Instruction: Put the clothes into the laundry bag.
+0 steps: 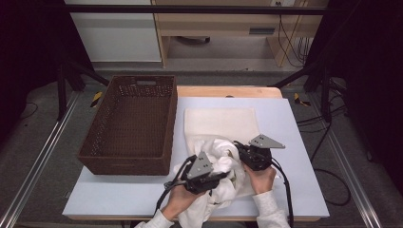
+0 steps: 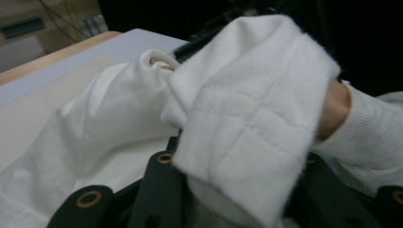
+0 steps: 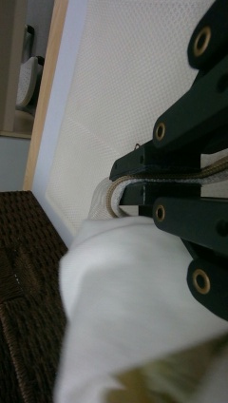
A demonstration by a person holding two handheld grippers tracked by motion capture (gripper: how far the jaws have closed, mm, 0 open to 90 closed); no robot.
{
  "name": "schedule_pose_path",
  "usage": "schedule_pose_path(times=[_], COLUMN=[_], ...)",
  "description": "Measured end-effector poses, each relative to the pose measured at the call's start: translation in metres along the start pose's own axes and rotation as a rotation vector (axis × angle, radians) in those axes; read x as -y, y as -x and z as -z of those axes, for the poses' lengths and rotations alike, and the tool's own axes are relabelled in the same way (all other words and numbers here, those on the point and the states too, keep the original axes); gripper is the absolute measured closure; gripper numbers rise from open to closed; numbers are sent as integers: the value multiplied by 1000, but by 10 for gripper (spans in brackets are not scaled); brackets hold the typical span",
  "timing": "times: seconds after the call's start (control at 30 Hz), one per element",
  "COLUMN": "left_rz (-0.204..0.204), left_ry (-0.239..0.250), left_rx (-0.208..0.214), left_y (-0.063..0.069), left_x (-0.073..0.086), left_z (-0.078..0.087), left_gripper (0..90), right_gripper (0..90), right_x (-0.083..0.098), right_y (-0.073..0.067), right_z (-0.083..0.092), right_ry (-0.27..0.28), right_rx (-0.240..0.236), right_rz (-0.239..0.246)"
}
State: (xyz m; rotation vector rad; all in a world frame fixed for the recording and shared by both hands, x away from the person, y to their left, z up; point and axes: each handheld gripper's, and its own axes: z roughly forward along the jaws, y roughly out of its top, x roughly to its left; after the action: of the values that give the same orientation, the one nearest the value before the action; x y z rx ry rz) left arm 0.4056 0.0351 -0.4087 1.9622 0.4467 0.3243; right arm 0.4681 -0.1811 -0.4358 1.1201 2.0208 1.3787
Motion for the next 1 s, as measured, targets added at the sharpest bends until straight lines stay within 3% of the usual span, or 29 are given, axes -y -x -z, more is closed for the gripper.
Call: schedule_pose_path(times=[0.03,0.07,0.1,0.17,0.2,0.23,0.27,0.3,0.33,0.43,0.53,0.63,0.67,0.8,0.9,1.0], left_rz=[-26,-26,-45,-24,-24,-19,1,62,91,109,94,76,76,58,86,114], left_ry=[-17,-17,-65,-117,-117,-151,-186,-219,-218,-221,-206,-177,-177,-121,-97,-87], left_rx=[-9,-9,-34,-43,-43,-77,-92,-71,-65,-57,-72,-116,-116,-167,-175,-175], left_y=[5,5,8,2,2,-2,-7,-16,-22,-25,-21,-17,-17,-19,-26,-34], left_x=[-1,-1,0,4,4,6,8,9,9,9,10,6,6,1,4,11], left_z=[-6,-6,-19,-34,-34,-42,-49,-55,-56,-56,-52,-35,-35,-3,8,6], left_gripper=[680,679,676,672,669,669,660,638,624,569,448,308,283,211,184,143], right_gripper=[866,866,866,866,866,866,866,866,866,865,865,864,864,864,864,864], right_x=[-1,-1,-1,-2,-2,-2,-3,-4,-4,-4,-3,-1,-1,1,2,1], right_y=[0,0,1,0,0,0,-1,-3,-5,-8,-7,-5,-5,-3,-5,-5], right_z=[1,1,4,5,5,6,6,7,7,6,6,8,8,10,11,11], right_ry=[9,9,22,30,30,31,36,34,33,30,28,20,20,19,18,19], right_rx=[0,0,-6,-9,-9,-12,-13,-22,-21,-18,-16,-19,-19,-17,-19,-22], right_rz=[-4,-4,-2,-1,-1,2,7,17,20,36,34,23,23,30,40,43])
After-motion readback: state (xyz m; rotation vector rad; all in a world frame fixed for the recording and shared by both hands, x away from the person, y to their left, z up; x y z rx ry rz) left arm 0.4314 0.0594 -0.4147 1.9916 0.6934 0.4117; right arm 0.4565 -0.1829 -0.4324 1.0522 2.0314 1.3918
